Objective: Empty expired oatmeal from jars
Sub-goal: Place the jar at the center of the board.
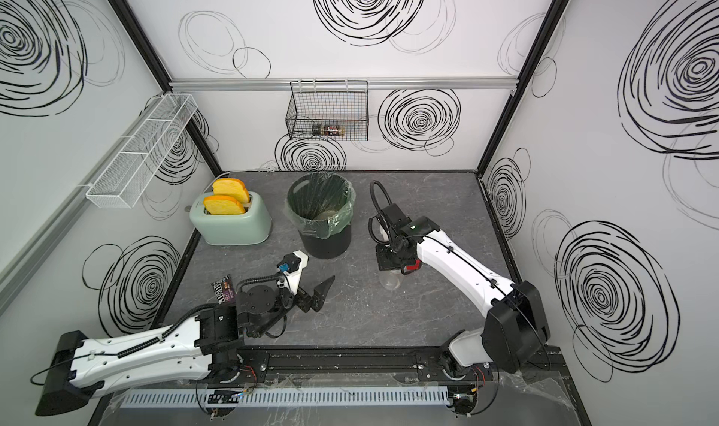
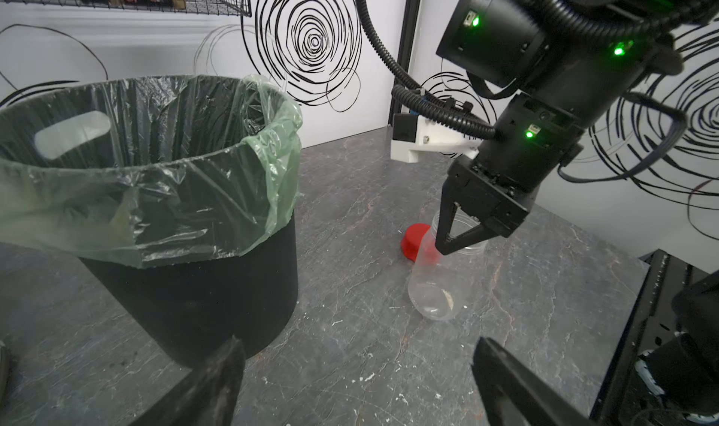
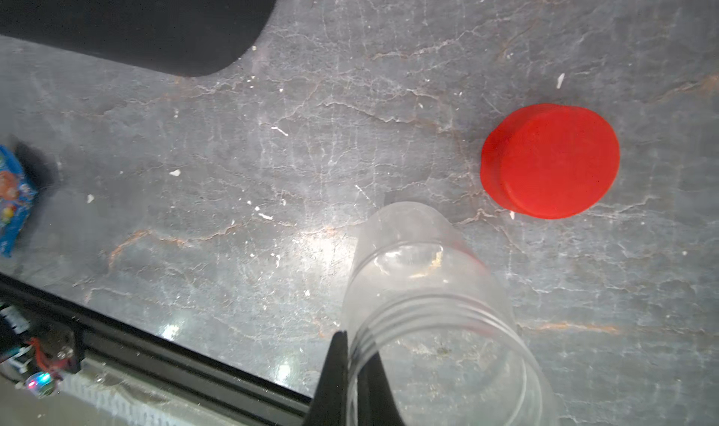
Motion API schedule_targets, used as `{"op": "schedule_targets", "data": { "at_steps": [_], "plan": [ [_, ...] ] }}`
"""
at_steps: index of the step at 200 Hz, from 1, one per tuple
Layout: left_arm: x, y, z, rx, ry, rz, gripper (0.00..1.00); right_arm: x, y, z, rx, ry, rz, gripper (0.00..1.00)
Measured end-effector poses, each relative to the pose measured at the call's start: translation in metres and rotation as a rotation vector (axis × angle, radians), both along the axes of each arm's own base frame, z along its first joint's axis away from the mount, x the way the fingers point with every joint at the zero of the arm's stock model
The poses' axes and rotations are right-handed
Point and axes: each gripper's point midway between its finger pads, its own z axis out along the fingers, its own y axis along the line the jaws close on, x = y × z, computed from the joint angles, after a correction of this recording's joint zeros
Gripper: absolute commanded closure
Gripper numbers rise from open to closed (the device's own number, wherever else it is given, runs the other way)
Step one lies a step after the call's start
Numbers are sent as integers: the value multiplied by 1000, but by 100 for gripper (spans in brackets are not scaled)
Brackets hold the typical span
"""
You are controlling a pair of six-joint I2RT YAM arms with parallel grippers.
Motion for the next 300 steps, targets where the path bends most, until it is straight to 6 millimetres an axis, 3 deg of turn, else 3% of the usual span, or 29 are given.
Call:
{"op": "schedule_targets", "data": {
  "at_steps": [23, 123, 204, 218, 257, 300],
  "plan": [
    [3, 1, -4, -4, -4, 26, 4, 8, 0, -7, -33, 2, 2, 100],
    [9, -2, -4, -15, -16, 56, 4, 59, 22, 5, -39, -93, 29, 100],
    [13, 0, -6, -9, -15, 72, 4, 65, 22, -7, -62, -69, 47, 96],
    [13, -1, -7, -4, -13, 72, 4, 65, 22, -7, -62, -68, 49, 92],
    [15, -2, -10, 3, -10, 76, 4, 63, 23, -10, -63, -54, 60, 66],
    [16, -3, -9, -1, -13, 73, 4, 63, 24, -4, -58, -56, 71, 53]
  ]
}}
